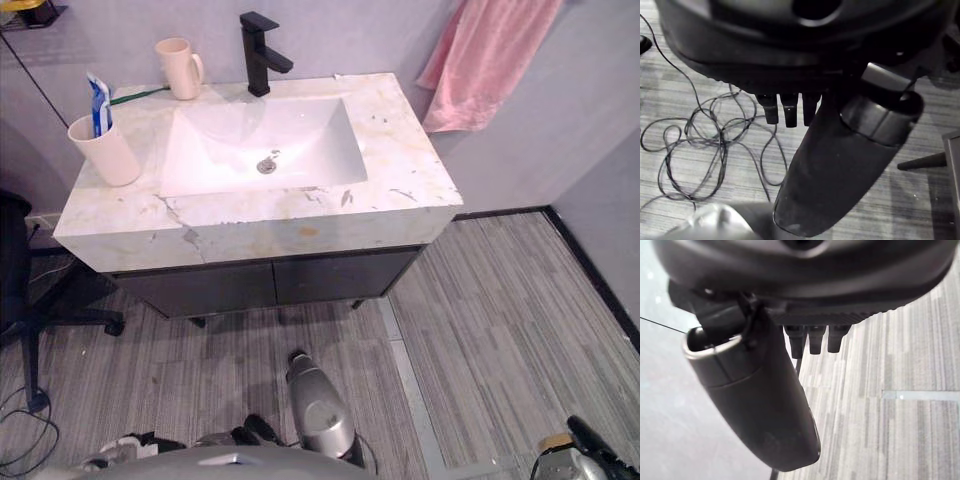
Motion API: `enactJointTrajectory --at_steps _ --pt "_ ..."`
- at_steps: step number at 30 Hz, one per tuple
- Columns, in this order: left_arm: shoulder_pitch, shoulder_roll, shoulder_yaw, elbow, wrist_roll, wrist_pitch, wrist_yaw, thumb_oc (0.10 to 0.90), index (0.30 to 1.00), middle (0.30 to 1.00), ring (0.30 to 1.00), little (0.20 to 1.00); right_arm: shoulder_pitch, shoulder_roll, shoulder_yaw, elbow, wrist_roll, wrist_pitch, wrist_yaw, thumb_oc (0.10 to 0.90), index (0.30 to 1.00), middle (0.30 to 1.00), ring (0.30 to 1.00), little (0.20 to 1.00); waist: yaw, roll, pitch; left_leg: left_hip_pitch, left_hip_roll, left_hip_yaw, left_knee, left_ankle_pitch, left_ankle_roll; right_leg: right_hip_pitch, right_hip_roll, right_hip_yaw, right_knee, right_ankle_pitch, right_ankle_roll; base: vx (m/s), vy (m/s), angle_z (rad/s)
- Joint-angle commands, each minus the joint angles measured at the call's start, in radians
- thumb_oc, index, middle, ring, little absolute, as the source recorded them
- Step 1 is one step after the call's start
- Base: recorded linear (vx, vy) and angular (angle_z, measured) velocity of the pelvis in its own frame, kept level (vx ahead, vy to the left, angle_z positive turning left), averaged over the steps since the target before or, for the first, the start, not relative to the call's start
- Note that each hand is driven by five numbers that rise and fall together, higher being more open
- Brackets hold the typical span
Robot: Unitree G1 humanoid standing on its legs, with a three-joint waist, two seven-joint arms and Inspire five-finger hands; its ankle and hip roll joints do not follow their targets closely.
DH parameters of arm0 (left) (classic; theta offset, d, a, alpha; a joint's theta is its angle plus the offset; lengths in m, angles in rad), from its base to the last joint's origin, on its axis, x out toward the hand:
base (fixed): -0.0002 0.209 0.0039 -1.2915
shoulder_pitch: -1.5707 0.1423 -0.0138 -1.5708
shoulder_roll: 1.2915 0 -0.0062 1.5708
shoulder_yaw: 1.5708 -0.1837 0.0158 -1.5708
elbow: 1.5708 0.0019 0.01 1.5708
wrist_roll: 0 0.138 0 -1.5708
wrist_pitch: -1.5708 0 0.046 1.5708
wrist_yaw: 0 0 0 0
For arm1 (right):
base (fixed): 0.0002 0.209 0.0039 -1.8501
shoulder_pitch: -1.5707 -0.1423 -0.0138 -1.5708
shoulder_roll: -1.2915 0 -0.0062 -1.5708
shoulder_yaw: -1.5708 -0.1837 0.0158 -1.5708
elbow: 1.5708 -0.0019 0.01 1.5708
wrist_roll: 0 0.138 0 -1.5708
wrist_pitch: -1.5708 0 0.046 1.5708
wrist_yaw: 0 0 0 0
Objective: Organize the bathroom.
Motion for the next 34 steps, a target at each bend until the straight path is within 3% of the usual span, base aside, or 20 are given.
enactJointTrajectory --at_steps 1,2,3,5,8,15,17,19,20,21,22,23,24,26,27,29,31,34 --pt "0.051 0.071 0.053 -0.013 -0.004 0.001 0.020 0.800 0.900 0.900 0.900 0.900 -0.060 -0.057 0.071 -0.099 -0.146 -0.098 0.022 0.800 0.900 0.900 0.900 0.900 0.123 -0.043 -0.009 -0.011 -0.043 -0.206 0.067 -0.130 -0.037 0.165 -0.097 -0.020 -0.202 -0.060 0.032 0.00 -0.180 -1.44" --pt "0.062 0.072 0.058 -0.007 -0.007 -0.001 0.018 0.800 0.900 0.900 0.900 0.900 -0.082 -0.049 0.100 -0.106 -0.173 -0.094 0.020 0.800 0.900 0.900 0.900 0.900 0.153 -0.060 -0.026 -0.012 -0.037 -0.176 0.070 -0.124 -0.052 0.242 -0.102 -0.106 -0.349 -0.082 0.033 0.05 -0.216 -1.69" --pt "0.070 0.072 0.060 -0.003 -0.007 -0.005 0.021 0.800 0.900 0.900 0.900 0.900 -0.095 -0.048 0.120 -0.103 -0.185 -0.089 0.019 0.800 0.900 0.900 0.900 0.900 0.165 -0.069 -0.033 -0.007 -0.029 -0.160 0.072 -0.119 -0.066 0.286 -0.088 -0.133 -0.448 -0.070 0.033 0.05 -0.204 -1.56" --pt "0.073 0.068 0.064 -0.008 -0.017 0.001 0.026 0.800 0.900 0.900 0.900 0.900 -0.112 -0.051 0.142 -0.100 -0.202 -0.080 0.020 0.800 0.900 0.900 0.900 0.900 0.172 -0.075 -0.038 -0.002 -0.024 -0.152 0.077 -0.115 -0.080 0.308 -0.065 -0.121 -0.523 -0.043 0.035 0.07 -0.156 -1.33" --pt "0.066 0.059 0.081 -0.026 0.015 0.028 0.021 0.800 0.900 0.900 0.900 0.900 -0.127 -0.060 0.186 -0.131 -0.251 -0.074 0.036 0.800 0.900 0.900 0.900 0.900 0.179 -0.085 -0.047 0.003 -0.013 -0.146 0.066 -0.098 -0.104 0.335 -0.025 -0.102 -0.587 -0.024 0.031 0.06 -0.165 -0.61" --pt "0.060 0.038 0.079 -0.032 0.032 0.039 0.023 0.800 0.900 0.900 0.900 0.900 -0.088 -0.042 0.204 -0.193 -0.287 -0.093 0.045 0.800 0.900 0.900 0.900 0.900 0.163 -0.092 -0.071 0.045 -0.022 -0.152 0.011 -0.074 -0.115 0.343 0.003 -0.086 -0.625 0.000 0.032 0.08 -0.130 -0.12" --pt "0.063 0.031 0.087 -0.037 0.018 0.029 -0.004 0.800 0.900 0.900 0.900 0.900 -0.056 -0.020 0.197 -0.227 -0.281 -0.101 0.045 0.800 0.900 0.900 0.900 0.900 0.155 -0.101 -0.082 0.026 -0.011 -0.173 0.086 -0.077 -0.131 0.355 0.020 -0.060 -0.626 -0.015 0.007 0.10 -0.182 -0.24" --pt "0.063 0.028 0.086 -0.044 0.015 0.012 -0.019 0.800 0.900 0.900 0.900 0.900 -0.039 -0.005 0.195 -0.251 -0.275 -0.101 0.036 0.800 0.900 0.900 0.900 0.900 0.158 -0.108 -0.082 -0.029 0.014 -0.211 0.202 -0.041 -0.163 0.365 0.038 -0.040 -0.639 -0.012 -0.015 0.00 -0.181 -0.02" --pt "0.058 0.019 0.082 -0.059 0.000 0.009 -0.031 0.800 0.900 0.900 0.900 0.900 -0.022 0.021 0.205 -0.283 -0.257 -0.110 0.002 0.800 0.900 0.900 0.900 0.900 0.172 -0.118 -0.071 -0.128 0.046 -0.280 0.317 0.053 -0.188 0.364 0.055 -0.028 -0.640 0.005 -0.049 -0.07 -0.147 -0.04" --pt "0.056 0.016 0.076 -0.073 -0.018 0.012 -0.033 0.800 0.900 0.900 0.900 0.900 -0.017 0.036 0.212 -0.300 -0.249 -0.109 -0.015 0.800 0.900 0.900 0.900 0.900 0.178 -0.117 -0.067 -0.147 0.045 -0.321 0.290 0.071 -0.188 0.368 0.056 -0.021 -0.639 0.006 -0.049 -0.06 0.033 0.06" --pt "0.054 0.010 0.074 -0.104 -0.025 0.007 -0.029 0.800 0.900 0.900 0.900 0.900 -0.011 0.063 0.227 -0.313 -0.244 -0.124 -0.028 0.800 0.900 0.900 0.900 0.900 0.186 -0.112 -0.062 -0.091 0.017 -0.366 0.085 0.049 -0.155 0.367 0.041 -0.008 -0.632 0.008 -0.030 0.01 0.141 0.08" --pt "0.054 0.010 0.074 -0.104 -0.025 0.007 -0.029 0.800 0.900 0.900 0.900 0.900 -0.011 0.063 0.227 -0.313 -0.244 -0.124 -0.028 0.800 0.900 0.900 0.900 0.900 0.186 -0.112 -0.062 -0.091 0.017 -0.366 0.085 0.049 -0.155 0.367 0.041 -0.008 -0.632 0.008 -0.030 0.02 0.170 -0.31" --pt "0.044 0.015 0.074 -0.111 0.010 0.030 -0.040 0.800 0.900 0.900 0.900 0.900 -0.003 0.089 0.237 -0.302 -0.236 -0.142 -0.034 0.800 0.900 0.900 0.900 0.900 0.190 -0.120 -0.049 -0.081 -0.007 -0.431 0.096 -0.002 -0.134 0.347 0.020 0.017 -0.618 0.016 -0.012 0.02 0.083 -0.53" --pt "0.055 -0.004 0.062 -0.096 0.033 -0.030 -0.064 0.800 0.900 0.900 0.900 0.900 0.007 0.117 0.262 -0.316 -0.215 -0.130 -0.061 0.800 0.900 0.900 0.900 0.900 0.187 -0.099 -0.051 -0.031 0.002 -0.387 -0.006 0.023 -0.135 0.337 0.000 -0.025 -0.592 0.001 0.000 0.01 0.133 -0.39" --pt "0.055 0.012 0.070 -0.078 0.055 -0.048 -0.107 0.800 0.900 0.900 0.900 0.900 0.001 0.122 0.258 -0.268 -0.200 -0.160 -0.029 0.800 0.900 0.900 0.900 0.900 0.188 -0.084 -0.048 0.005 -0.005 -0.396 -0.058 0.035 -0.141 0.324 -0.011 -0.033 -0.582 0.002 0.015 -0.01 0.119 -0.02" --pt "0.053 0.028 0.073 -0.068 0.066 -0.056 -0.136 0.800 0.900 0.900 0.900 0.900 -0.008 0.122 0.258 -0.231 -0.195 -0.179 -0.007 0.800 0.900 0.900 0.900 0.900 0.188 -0.072 -0.046 0.022 -0.006 -0.388 -0.086 0.045 -0.145 0.312 -0.019 -0.038 -0.578 0.008 0.025 -0.02 0.129 0.10" --pt "0.067 0.082 0.075 -0.087 0.038 -0.034 -0.194 0.800 0.900 0.900 0.900 0.900 -0.019 0.123 0.275 -0.240 -0.219 -0.141 -0.004 0.800 0.900 0.900 0.900 0.900 0.180 -0.044 -0.044 0.066 -0.016 -0.358 -0.158 0.067 -0.146 0.307 -0.035 -0.043 -0.602 0.034 0.051 -0.01 0.190 0.00" --pt "0.082 0.095 0.072 -0.110 0.023 -0.016 -0.206 0.800 0.900 0.900 0.900 0.900 -0.018 0.128 0.288 -0.252 -0.224 -0.127 -0.015 0.800 0.900 0.900 0.900 0.900 0.178 -0.033 -0.046 0.076 -0.019 -0.349 -0.180 0.073 -0.145 0.301 -0.038 -0.043 -0.614 0.041 0.057 0.01 0.067 -0.14"
